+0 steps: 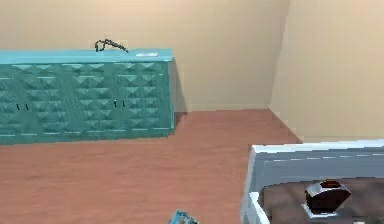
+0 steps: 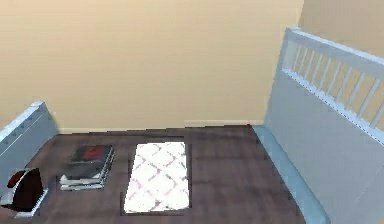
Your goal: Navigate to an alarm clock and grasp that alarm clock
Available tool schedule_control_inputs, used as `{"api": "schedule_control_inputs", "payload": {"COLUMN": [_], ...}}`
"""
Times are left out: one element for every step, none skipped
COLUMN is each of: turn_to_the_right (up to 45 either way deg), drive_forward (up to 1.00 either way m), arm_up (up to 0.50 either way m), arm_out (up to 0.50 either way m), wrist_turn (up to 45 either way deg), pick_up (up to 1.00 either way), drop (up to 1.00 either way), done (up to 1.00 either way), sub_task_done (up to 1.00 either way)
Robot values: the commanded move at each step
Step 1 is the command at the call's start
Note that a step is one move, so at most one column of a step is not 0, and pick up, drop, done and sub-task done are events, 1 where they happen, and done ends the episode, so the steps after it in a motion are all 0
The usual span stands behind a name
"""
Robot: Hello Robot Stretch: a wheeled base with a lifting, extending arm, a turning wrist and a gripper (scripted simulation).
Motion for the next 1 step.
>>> {"api": "schedule_control_inputs", "payload": {"turn_to_the_right": [6.0], "drive_forward": [0.00], "arm_up": [0.00], "arm_out": [0.00], "wrist_turn": [0.0], "pick_up": [0.00], "drop": [0.00], "done": [0.00], "sub_task_done": [0.00]}}
